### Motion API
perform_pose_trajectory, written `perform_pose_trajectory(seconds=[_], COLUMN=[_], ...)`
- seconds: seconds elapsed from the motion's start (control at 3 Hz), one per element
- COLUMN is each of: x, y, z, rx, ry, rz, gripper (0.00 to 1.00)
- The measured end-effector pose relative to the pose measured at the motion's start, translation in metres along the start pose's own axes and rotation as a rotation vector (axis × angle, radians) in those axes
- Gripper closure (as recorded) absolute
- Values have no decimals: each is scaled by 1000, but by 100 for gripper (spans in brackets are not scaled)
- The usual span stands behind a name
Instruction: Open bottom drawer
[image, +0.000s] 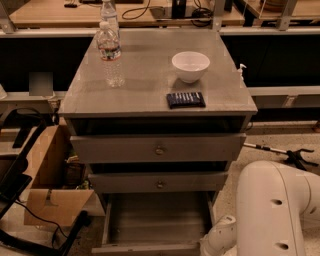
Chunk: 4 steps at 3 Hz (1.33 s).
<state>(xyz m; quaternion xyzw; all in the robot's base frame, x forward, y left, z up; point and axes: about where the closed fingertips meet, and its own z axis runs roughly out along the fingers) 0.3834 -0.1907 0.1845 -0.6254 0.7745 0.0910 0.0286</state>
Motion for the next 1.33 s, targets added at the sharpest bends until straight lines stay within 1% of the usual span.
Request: perform_pose_trajectory(seconds=[0.33, 0.67, 1.0, 1.33], x=[0, 0, 0, 0], y=[0, 0, 0, 0], z=[0, 0, 0, 0], rx=[0, 0, 0, 0], ry=[0, 0, 0, 0], rz=[0, 0, 0, 0], gripper=[50, 19, 0, 0])
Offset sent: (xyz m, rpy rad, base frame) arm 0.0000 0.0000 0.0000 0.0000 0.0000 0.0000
